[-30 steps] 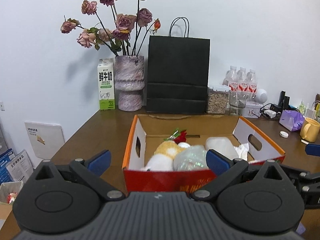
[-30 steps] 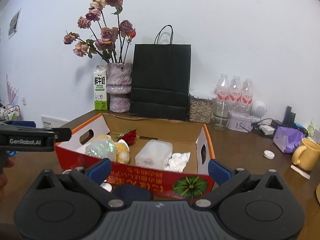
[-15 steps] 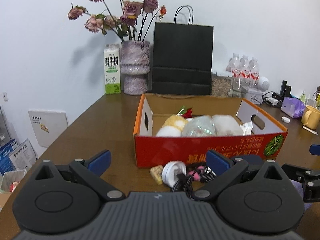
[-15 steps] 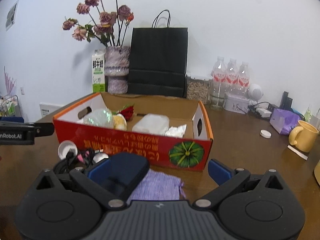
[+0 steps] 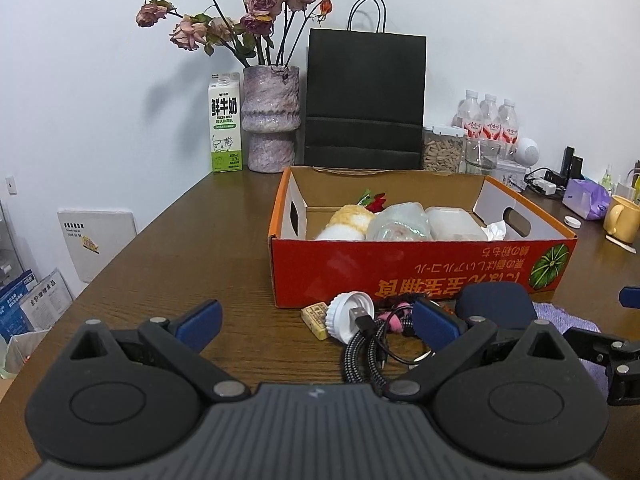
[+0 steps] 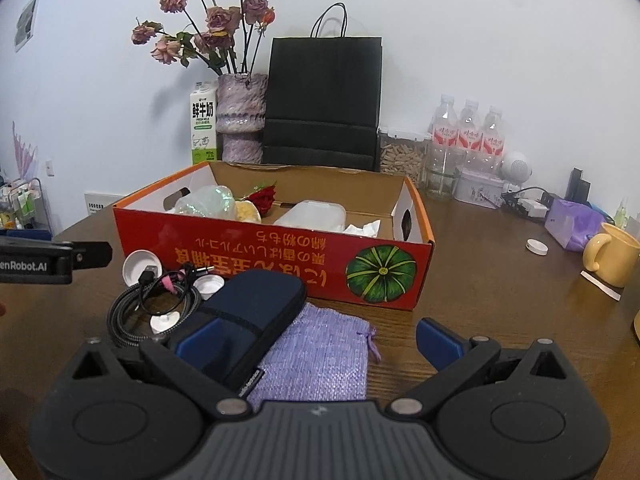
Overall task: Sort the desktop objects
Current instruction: 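Grasp the navy blue case with the right gripper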
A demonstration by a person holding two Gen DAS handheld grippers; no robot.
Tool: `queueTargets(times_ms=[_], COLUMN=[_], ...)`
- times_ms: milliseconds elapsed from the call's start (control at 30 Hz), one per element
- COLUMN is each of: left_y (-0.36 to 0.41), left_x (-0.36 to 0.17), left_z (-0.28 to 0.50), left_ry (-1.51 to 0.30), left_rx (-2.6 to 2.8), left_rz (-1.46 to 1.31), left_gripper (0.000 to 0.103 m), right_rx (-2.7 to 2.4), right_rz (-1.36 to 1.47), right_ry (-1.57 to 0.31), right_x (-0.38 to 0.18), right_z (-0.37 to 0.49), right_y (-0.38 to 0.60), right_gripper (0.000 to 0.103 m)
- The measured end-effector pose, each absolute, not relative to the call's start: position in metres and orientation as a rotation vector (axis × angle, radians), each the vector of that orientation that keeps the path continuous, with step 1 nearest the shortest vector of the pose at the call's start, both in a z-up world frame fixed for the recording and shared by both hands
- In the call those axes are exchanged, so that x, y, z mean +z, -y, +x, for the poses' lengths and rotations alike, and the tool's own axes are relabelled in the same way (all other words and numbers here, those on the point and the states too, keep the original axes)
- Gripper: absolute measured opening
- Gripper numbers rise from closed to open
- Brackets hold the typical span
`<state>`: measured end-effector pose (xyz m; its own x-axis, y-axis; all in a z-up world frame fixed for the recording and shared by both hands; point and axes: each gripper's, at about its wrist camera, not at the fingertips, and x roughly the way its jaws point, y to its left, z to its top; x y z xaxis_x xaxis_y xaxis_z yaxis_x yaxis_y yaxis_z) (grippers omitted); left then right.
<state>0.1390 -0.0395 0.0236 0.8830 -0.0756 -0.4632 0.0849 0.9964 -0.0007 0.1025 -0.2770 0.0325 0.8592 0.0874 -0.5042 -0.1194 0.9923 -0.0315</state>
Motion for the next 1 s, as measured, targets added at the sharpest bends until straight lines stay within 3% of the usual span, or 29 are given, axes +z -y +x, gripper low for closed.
queueTargets(times_ms=[767,900,1000], left_y=[0.025,0.024,0.023], left_x=[0.012,0.01,0.009], left_z=[0.147,0.147,0.147], left_ry=[-0.506,-0.51,-0.509], left_rx=[-0.063,-0.074,-0.079], left_rz=[0.034,0.031,0.027], left_gripper=[0.103,0.103,0.103], right_rx=[0.163,0.233,0.246], right_rz=[-0.146,-0.148,-0.164], right_ry=[-0.642,-0.666,-0.675], right_x=[0.019,0.015,0.018], right_z=[0.151,0.15,0.147], right_y=[0.221,0.222,0.227], right_gripper=[0.102,0.086,0.081])
